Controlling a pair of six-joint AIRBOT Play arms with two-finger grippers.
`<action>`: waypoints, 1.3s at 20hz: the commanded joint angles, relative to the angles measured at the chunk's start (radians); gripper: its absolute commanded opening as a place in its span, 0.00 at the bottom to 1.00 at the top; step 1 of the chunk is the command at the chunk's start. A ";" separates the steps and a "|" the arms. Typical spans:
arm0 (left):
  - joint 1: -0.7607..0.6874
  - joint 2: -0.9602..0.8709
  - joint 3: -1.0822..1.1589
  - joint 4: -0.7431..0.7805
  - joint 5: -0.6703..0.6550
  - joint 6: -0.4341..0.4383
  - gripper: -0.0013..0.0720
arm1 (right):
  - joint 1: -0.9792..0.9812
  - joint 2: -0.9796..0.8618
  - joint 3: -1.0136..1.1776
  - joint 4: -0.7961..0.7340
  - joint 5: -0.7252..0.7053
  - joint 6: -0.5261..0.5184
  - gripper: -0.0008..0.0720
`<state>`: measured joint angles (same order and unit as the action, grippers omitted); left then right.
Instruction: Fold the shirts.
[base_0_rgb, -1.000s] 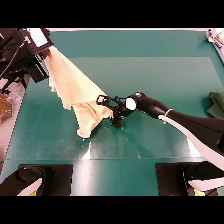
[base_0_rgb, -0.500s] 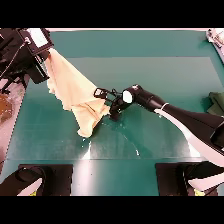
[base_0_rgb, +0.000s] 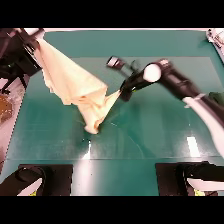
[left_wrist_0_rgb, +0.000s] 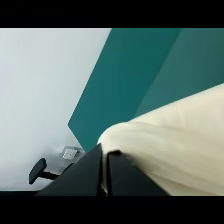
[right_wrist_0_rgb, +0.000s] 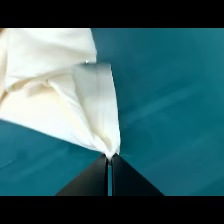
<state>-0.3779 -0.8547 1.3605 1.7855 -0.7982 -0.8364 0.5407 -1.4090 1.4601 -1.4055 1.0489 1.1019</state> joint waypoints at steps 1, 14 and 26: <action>0.001 0.002 0.070 0.105 0.019 -0.224 0.05 | -0.108 0.190 0.006 -0.090 -0.003 0.045 0.03; 0.000 0.004 0.550 -0.071 -0.555 -0.672 0.05 | -0.623 0.903 0.006 -0.077 -0.141 0.106 0.03; 0.001 0.005 0.484 -0.436 -0.746 -0.708 0.05 | -0.648 0.855 0.003 0.185 -0.173 0.030 0.04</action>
<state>-0.3771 -0.8497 1.9411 1.2980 -1.4643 -1.5398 -0.1066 -0.4847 1.4639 -1.3033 0.8478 1.1828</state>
